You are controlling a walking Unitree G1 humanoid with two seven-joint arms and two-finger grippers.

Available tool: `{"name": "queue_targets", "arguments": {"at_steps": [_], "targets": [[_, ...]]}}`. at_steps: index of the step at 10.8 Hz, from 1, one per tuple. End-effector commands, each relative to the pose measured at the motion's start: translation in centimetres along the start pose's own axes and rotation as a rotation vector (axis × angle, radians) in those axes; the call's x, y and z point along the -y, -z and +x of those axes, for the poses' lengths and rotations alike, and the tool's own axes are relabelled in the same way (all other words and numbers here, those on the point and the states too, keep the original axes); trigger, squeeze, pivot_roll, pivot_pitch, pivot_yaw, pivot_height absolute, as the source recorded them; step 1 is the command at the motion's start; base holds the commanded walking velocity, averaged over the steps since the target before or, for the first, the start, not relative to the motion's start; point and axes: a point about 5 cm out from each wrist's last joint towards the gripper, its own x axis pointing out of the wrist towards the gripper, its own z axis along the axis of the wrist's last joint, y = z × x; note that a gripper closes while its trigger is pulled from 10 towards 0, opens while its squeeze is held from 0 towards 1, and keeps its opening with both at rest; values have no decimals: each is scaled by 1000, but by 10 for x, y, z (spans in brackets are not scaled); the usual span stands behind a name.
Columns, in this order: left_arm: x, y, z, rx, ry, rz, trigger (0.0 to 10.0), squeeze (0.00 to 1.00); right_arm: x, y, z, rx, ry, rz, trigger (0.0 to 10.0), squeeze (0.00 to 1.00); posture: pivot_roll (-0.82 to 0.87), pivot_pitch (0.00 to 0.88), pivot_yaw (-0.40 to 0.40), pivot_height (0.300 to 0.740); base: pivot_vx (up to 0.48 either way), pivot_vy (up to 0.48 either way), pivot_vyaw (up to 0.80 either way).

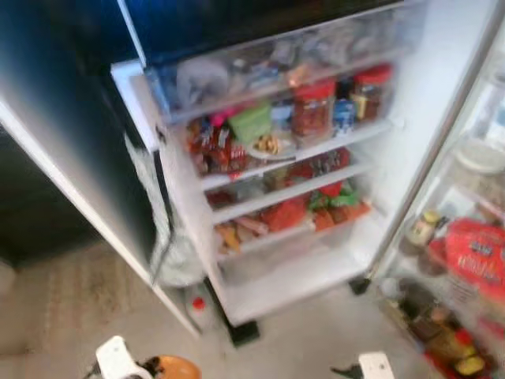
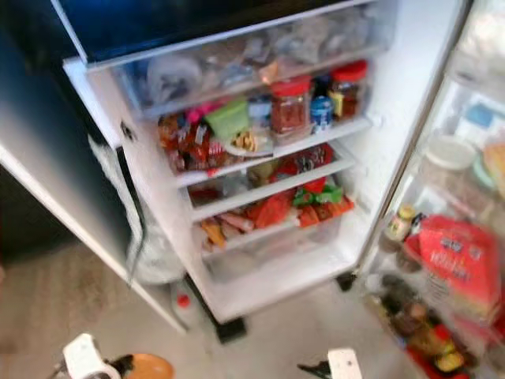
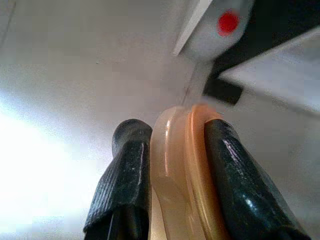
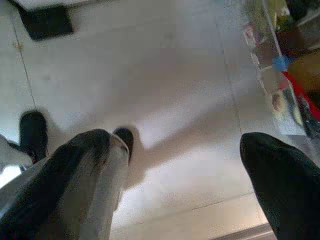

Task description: Restocking fridge

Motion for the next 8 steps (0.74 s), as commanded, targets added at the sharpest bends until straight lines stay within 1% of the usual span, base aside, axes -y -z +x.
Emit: {"name": "queue_targets", "arguments": {"at_steps": [1, 5, 6, 7, 8], "targets": [[-5, 1, 0, -7, -17, 2, 10000, 0, -8, 8, -1, -29, -17, 16, 10000, 0, -75, 75, 117, 740, 0, -315, 0], [-4, 2, -1, -5, -14, -5, 10000, 0, -7, 9, -1, -32, -15, 19, 10000, 0, -71, 80, 117, 740, 0, -299, 0], [-3, 2, 0, -3, -10, -9, 10000, 0, -7, 9, -1, -32, -15, 17, 10000, 0, -72, 81, 119, 740, 0, 0, 0], [3, -2, 0, 14, 22, -36, 10000, 0, -7, 9, -1, -32, -15, 18, 10000, 0, -74, 82, 116, 740, 0, 0, 0], [10, -11, 1, 55, 47, -43, 10000, 0, -6, 9, -1, -33, -15, 16, 10000, 0, -74, 83, 114, 740, 0, 0, 0]]}}
